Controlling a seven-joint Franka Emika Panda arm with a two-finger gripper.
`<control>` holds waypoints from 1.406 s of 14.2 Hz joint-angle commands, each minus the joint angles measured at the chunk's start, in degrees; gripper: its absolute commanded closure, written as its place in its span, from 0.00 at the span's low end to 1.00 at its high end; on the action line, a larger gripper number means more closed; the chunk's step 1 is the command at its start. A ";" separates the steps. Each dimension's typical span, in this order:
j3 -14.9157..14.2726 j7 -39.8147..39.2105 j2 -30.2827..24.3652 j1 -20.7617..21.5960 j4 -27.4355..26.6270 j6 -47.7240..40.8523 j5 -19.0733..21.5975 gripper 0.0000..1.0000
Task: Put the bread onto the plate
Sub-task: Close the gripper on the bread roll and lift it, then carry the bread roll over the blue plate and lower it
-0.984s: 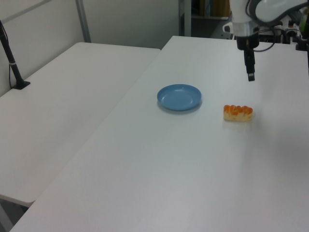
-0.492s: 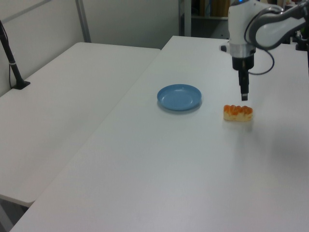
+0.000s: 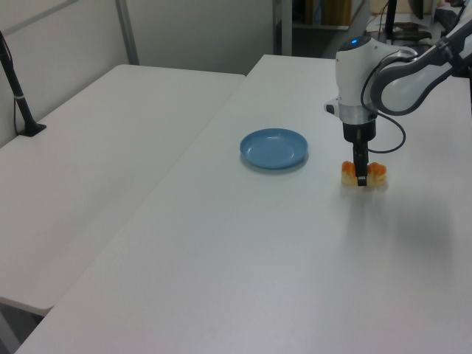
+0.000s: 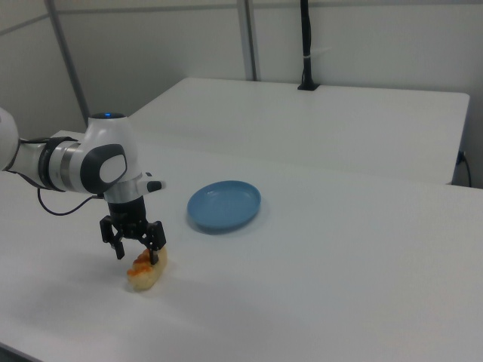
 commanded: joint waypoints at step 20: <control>-1.14 9.74 14.07 -6.11 36.10 -13.30 0.29 1.00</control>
